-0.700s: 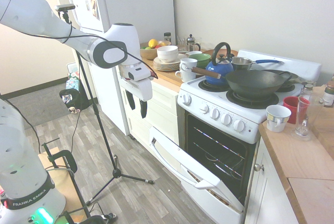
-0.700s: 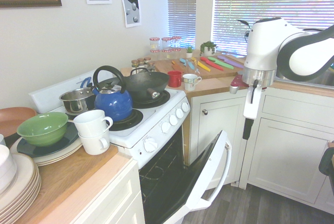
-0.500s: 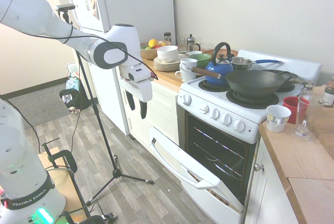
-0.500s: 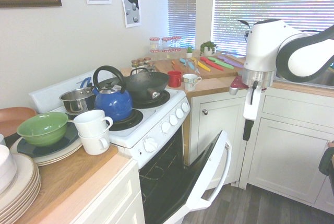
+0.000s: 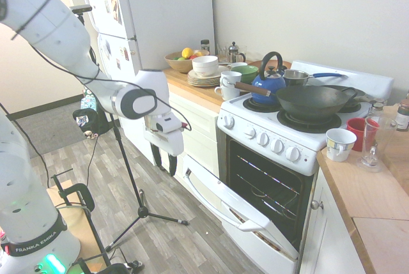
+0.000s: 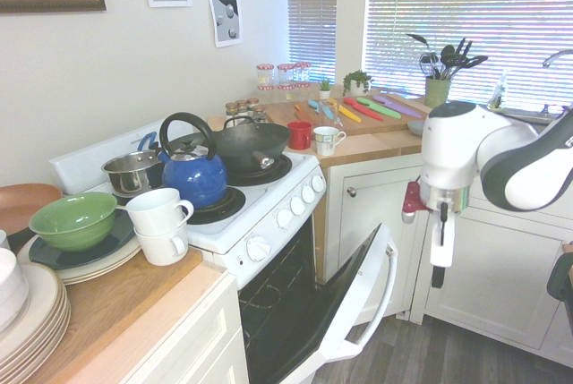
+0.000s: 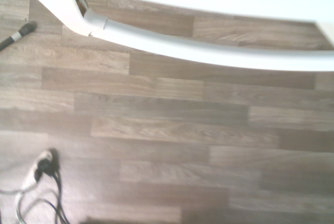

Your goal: Close the oven

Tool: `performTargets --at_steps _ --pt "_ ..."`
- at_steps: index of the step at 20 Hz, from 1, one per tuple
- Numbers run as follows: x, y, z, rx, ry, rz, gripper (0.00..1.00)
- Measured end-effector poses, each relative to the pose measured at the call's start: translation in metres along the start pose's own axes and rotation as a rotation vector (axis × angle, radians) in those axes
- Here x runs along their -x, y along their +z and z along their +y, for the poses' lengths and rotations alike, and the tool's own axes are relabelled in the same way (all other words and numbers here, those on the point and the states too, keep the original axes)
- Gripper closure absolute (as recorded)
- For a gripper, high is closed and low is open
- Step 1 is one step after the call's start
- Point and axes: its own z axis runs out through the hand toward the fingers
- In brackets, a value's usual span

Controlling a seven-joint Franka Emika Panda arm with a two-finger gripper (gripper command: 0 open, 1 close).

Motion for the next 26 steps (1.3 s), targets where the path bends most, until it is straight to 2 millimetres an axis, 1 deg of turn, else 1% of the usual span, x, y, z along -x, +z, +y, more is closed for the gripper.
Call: performTargets --at_steps 2,4,10,15,18,22,24,26 --pt "0.001 0.029 -0.007 -0.02 0.018 -0.001 0.0" --pt "-0.003 0.051 -0.016 -0.034 0.041 0.006 0.0" --pt "-0.04 0.086 -0.051 -0.064 0.095 0.051 0.0" --pt "-0.071 0.121 -0.064 -0.064 0.146 0.064 0.0" --pt "-0.089 0.13 -0.074 -0.085 0.162 0.082 0.0" --pt "-0.104 0.141 -0.089 -0.106 0.156 0.102 0.0" --pt "-0.112 0.142 -0.101 -0.121 0.15 0.118 0.0" --pt "-0.117 0.14 -0.118 -0.141 0.143 0.135 0.0"
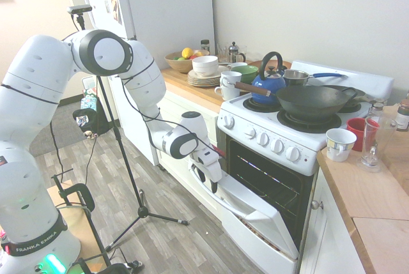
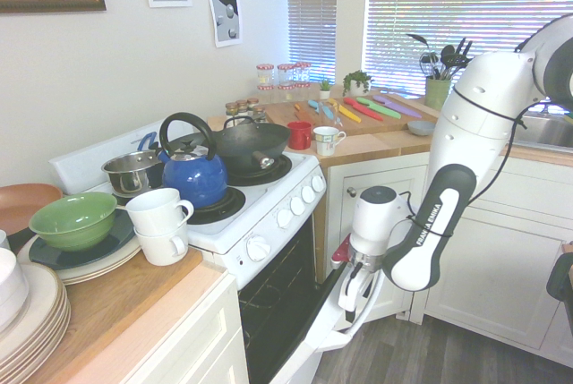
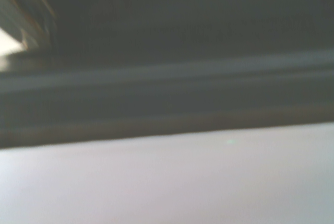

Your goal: Close the oven

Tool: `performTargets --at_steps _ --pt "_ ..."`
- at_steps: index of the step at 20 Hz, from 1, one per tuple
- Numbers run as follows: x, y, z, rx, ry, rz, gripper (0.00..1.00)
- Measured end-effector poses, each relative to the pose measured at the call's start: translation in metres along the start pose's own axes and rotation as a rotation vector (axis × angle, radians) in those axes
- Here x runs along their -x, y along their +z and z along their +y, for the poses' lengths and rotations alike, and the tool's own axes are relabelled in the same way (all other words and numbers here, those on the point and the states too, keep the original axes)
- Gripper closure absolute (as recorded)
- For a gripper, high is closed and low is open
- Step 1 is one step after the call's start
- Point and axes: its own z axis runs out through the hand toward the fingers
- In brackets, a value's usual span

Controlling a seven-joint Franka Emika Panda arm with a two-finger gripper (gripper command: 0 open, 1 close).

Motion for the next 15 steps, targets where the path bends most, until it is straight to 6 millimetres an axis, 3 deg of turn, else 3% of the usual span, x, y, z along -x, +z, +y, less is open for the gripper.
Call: performTargets --at_steps 6,10,12,15 --pt "-0.005 -0.005 -0.062 -0.057 -0.02 0.043 0.0" --pt "-0.026 -0.043 -0.087 -0.081 -0.023 0.082 0.0" --pt "-0.046 -0.079 -0.078 -0.049 -0.022 0.109 0.0" --pt "-0.081 -0.137 -0.034 0.066 -0.064 0.049 0.0"
